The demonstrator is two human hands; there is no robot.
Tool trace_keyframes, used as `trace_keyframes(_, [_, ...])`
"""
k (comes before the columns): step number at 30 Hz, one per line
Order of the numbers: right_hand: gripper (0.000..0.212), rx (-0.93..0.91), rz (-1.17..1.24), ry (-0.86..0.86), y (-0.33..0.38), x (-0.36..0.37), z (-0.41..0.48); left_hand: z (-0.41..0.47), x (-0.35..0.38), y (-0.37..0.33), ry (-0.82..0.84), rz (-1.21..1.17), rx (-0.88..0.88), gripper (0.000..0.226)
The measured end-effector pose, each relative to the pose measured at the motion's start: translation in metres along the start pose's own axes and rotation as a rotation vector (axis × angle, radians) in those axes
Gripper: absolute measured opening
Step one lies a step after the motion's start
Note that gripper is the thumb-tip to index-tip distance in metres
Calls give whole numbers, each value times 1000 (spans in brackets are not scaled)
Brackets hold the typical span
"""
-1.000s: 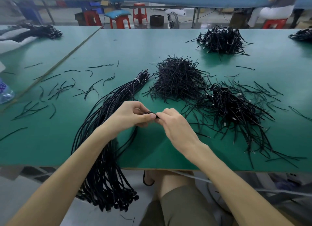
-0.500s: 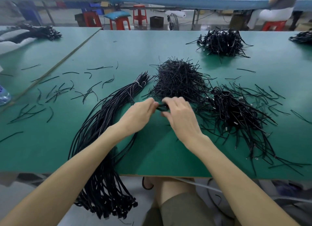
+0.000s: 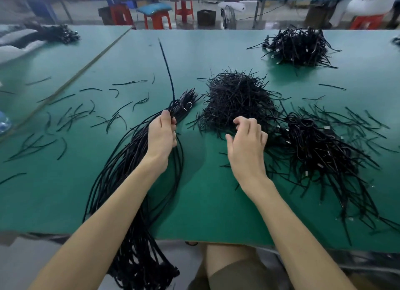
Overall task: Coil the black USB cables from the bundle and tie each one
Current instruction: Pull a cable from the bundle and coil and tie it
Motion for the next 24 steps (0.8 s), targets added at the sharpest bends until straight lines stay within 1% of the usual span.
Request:
trace_keyframes(2, [29,-76,-122,112,0,10,-4,-4,4,-2,57,30,63,37])
trace_keyframes(5, [23,-66,-150,180,-5,15,-6,-7,9,-1,132,81,118,38])
trace_keyframes(11, [17,-14,-147,172,-6,15,-4,-17,16,1,214,219,268,40])
trace_keyframes(14, [23,3,-96,163,-5,12,-3,-19,18,1,231,222,278,41])
trace_keyframes(16, [28,-34,-107,196,-3,14,-4,-18,17,0,222,224,278,40])
trace_keyframes(21, [20,-48,-98,181,-3,13,-2,-19,17,2,224,264,297,40])
trace_keyframes(24, [24,-48,-103,184,-3,12,-3,-20,17,3,230,277,311,40])
Point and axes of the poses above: each hand's wrist, its own z-axis towards the middle knuckle, its own x-axis out of the palm, y = z × x, the point moved 5 cm from there along z, towards the middle knuckle, and after that the axes turned 13 degrees about -y, right-handed, at the moved point
